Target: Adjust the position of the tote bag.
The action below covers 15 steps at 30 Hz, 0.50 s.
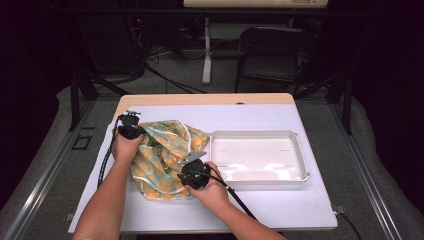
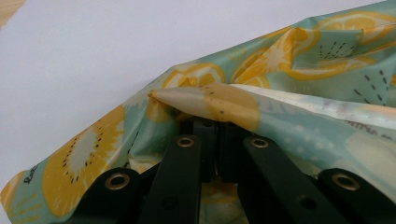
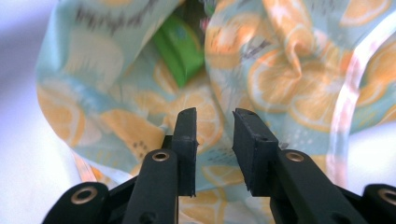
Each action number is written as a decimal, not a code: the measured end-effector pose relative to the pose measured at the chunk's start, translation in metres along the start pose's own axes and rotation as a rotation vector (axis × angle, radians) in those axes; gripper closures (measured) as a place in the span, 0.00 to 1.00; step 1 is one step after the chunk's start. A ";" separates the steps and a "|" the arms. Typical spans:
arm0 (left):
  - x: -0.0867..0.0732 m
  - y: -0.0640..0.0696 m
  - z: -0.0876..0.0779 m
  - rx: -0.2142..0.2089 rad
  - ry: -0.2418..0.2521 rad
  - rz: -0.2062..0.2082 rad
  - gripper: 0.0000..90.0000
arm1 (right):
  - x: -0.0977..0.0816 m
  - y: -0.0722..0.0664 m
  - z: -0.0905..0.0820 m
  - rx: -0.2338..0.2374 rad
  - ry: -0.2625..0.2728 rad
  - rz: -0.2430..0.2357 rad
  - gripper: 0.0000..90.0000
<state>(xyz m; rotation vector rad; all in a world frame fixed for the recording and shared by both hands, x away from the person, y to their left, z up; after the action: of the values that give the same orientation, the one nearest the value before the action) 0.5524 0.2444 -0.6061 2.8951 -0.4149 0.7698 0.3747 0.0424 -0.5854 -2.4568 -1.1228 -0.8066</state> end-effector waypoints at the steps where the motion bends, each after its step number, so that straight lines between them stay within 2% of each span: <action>1: 0.000 0.001 0.000 0.002 0.004 0.000 0.98 | 0.004 0.001 -0.004 -0.003 0.014 -0.001 0.77; 5: 0.001 0.003 -0.001 -0.001 0.006 0.020 0.98 | 0.023 0.007 -0.014 -0.016 0.075 -0.001 0.75; 8: 0.000 0.003 -0.001 -0.004 0.006 0.018 0.98 | 0.040 0.012 -0.016 -0.012 0.110 -0.005 0.72; 11: 0.000 0.003 -0.001 -0.005 0.003 0.020 0.98 | 0.055 0.015 -0.009 -0.002 0.123 -0.027 0.67; 15: 0.000 0.003 -0.001 -0.004 0.006 0.023 0.98 | 0.068 0.019 0.008 -0.033 0.087 -0.068 0.58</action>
<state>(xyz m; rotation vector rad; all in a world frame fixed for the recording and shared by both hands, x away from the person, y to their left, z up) 0.5513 0.2419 -0.6049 2.8888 -0.4500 0.7794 0.4283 0.0744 -0.5509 -2.3959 -1.1762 -0.9497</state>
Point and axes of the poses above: each handheld gripper's, and its own axes: z roughly forward along the jaws, x roughly out of its top, y roughly to its right, the point moved 8 cm from there along z, roughly forward along the jaws, and after that the axes turned 9 degrees about -y, right-handed, at the moved point
